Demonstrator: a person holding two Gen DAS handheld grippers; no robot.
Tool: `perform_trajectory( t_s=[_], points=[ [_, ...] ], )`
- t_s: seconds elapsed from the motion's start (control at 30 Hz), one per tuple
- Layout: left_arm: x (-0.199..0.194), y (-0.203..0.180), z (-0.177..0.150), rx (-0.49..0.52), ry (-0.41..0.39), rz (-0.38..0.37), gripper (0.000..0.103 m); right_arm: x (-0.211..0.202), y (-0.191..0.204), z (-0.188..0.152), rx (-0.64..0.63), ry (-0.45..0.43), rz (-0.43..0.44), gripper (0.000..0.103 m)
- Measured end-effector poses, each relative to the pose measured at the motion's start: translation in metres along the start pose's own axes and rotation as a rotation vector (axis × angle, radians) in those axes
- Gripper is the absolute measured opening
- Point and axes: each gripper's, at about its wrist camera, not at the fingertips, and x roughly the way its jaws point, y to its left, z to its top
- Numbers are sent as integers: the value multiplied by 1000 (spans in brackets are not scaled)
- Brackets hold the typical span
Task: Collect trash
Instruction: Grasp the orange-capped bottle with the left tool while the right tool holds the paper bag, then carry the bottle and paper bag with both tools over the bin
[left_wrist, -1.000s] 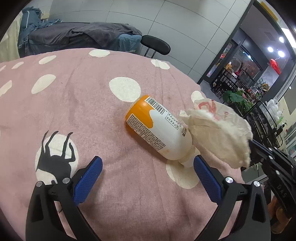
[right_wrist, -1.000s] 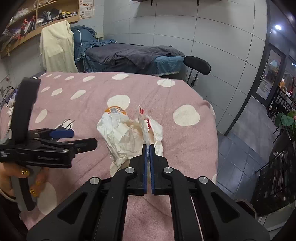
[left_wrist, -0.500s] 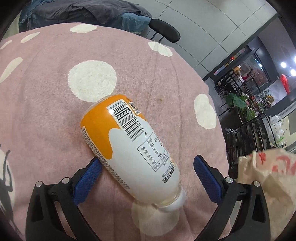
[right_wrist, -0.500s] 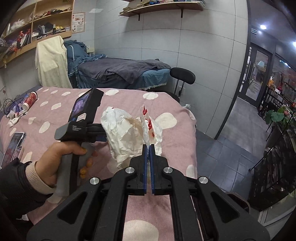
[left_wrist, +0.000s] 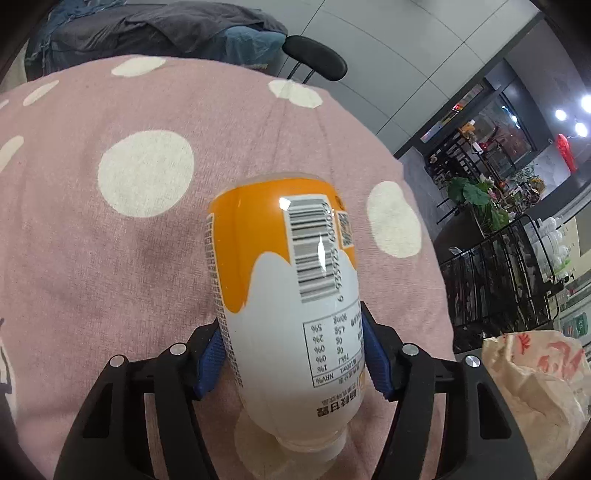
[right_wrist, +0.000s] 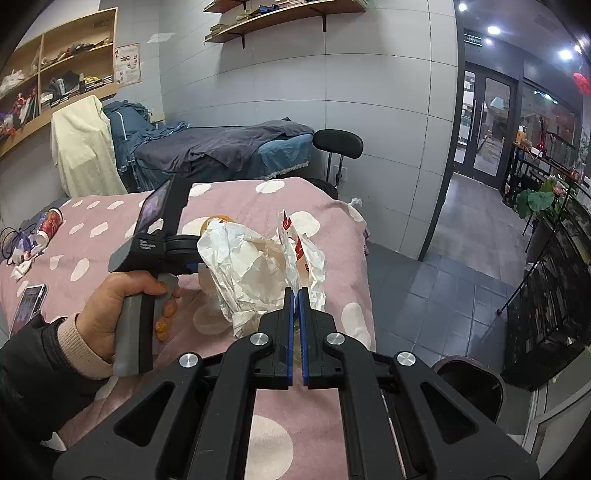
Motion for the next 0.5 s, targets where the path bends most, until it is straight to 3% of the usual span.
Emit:
perform_trajectory(
  t_s=[0.3,0.5],
  points=[
    [-65,-34,-22,96,-124,-132,60,-18,-25,-12,83,-26,-32,4],
    [-86,-66,-41,137,-154,-226,60,-32,-55,-30,161,-28,-80,3]
  ],
)
